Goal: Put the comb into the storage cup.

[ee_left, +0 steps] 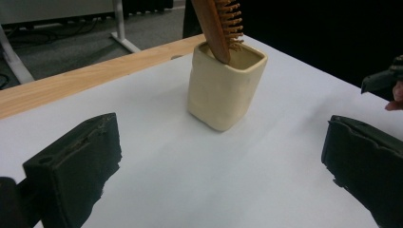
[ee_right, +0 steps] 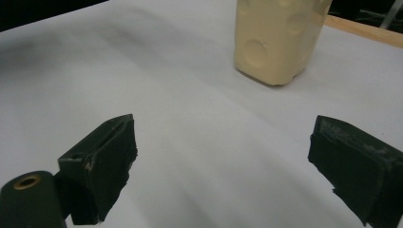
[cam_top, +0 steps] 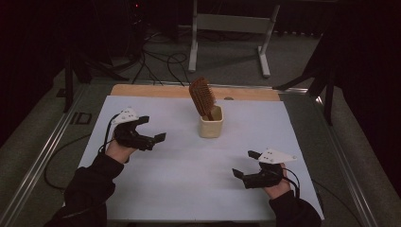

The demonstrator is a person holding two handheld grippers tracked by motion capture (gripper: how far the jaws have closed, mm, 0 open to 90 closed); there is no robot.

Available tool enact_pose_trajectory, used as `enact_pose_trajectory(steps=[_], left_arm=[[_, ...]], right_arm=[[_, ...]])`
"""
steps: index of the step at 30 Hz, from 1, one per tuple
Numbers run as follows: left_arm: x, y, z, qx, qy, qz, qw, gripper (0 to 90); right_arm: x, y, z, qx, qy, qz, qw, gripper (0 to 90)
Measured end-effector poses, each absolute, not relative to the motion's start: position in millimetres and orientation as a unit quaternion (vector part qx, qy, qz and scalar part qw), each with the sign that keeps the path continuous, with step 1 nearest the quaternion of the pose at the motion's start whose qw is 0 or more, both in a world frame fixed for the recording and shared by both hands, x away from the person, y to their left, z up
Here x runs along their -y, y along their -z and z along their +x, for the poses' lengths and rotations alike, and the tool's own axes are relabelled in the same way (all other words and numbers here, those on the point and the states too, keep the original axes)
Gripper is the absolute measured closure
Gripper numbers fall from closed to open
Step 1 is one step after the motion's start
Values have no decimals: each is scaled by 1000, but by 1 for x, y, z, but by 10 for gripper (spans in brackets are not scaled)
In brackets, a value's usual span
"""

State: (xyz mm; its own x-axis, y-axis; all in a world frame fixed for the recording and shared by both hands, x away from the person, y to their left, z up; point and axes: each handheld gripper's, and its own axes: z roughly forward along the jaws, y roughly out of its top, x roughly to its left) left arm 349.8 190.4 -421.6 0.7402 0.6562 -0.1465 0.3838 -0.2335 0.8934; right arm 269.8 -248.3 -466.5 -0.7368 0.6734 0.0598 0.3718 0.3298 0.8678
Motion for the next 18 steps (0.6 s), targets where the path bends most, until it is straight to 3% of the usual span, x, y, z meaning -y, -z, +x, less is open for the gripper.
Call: enact_pose_trajectory(steps=[18], left_arm=[[-227,444,314,-355,-138,770,512,0]], right_arm=[[253,467,265,-800,-475,329,162,87]])
